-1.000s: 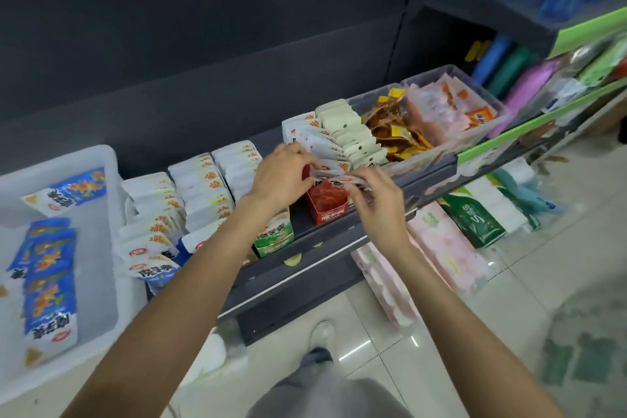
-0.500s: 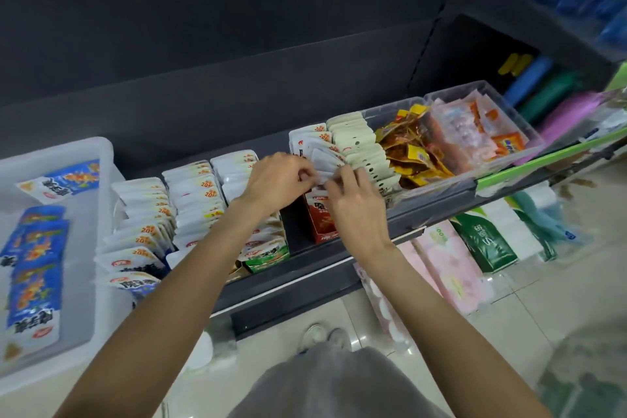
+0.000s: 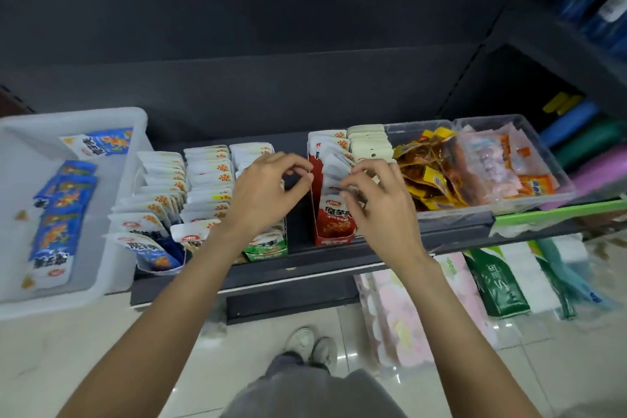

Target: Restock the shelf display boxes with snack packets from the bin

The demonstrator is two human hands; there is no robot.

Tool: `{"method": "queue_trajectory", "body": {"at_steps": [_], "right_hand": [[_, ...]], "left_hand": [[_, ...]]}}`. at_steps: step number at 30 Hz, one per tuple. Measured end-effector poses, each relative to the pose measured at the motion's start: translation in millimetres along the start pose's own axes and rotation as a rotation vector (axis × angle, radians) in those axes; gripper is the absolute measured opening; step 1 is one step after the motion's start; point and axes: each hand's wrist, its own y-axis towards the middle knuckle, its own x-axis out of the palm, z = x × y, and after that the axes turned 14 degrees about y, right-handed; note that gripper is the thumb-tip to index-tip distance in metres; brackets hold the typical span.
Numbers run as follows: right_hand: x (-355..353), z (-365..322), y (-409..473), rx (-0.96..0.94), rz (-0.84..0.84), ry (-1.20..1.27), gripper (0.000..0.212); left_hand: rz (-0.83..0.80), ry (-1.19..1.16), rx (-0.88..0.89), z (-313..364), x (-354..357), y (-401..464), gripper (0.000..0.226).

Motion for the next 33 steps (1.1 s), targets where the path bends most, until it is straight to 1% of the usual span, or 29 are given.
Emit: {"method": "queue_trajectory", "body": {"at_steps": [4, 6, 8, 10, 14, 16, 18, 19, 21, 23, 25, 27, 29, 31, 33], "right_hand": [[-4, -33, 8, -0.175, -0.049, 0.199, 0.018], [7, -57, 15, -0.273, -0.08, 0.262, 0.02], [29, -84, 20, -0.373, -0.15, 0.297, 0.019], [58, -111, 23, -0.435, -0.249, 0.306, 0.019], [119, -160, 22, -0.473, -0.38, 0.264, 0.023], [149, -183, 22, -0.445, -0.425, 0.26, 0.024], [183, -204, 26, -0.39, -0.47, 0.242, 0.029], [200, -214, 30, -0.363, -0.49, 0.223, 0.031], [238, -233, 38, -0.323, -0.516, 0.179, 0.032], [275, -250, 45, -0.263, -0.548, 0.143, 0.026], [311, -264, 54, -0.126, -0.617, 0.121, 0.025], [346, -271, 61, 0.067, -0.675, 0.115, 0.031], [377, -273, 63, 0.236, -0.707, 0.094, 0.037], [400, -272, 63, 0.365, -0.734, 0.043, 0.043], [416, -272, 60, 0.446, -0.779, -0.018, 0.05]], "left_hand": [[0.311, -0.124, -0.164, -5, -35, -40, 0.023], [0.426, -0.102, -0.24, -17, -53, -68, 0.025], [0.456, -0.037, -0.302, -38, -72, -97, 0.026], [0.438, 0.021, -0.357, -68, -89, -125, 0.025], [0.392, 0.095, -0.51, -151, -119, -164, 0.026], [0.314, 0.133, -0.589, -210, -124, -172, 0.031], [0.152, 0.171, -0.654, -271, -124, -174, 0.036], [0.062, 0.174, -0.682, -297, -124, -173, 0.035], [-0.096, 0.208, -0.675, -339, -123, -169, 0.034], [-0.224, 0.263, -0.608, -368, -122, -165, 0.038], [-0.317, 0.298, -0.558, -390, -122, -159, 0.045], [-0.402, 0.307, -0.491, -405, -122, -151, 0.056], [-0.487, 0.313, -0.379, -413, -119, -143, 0.064], [-0.592, 0.387, -0.252, -419, -115, -134, 0.07], [-0.675, 0.487, -0.16, -422, -111, -127, 0.078]]}}
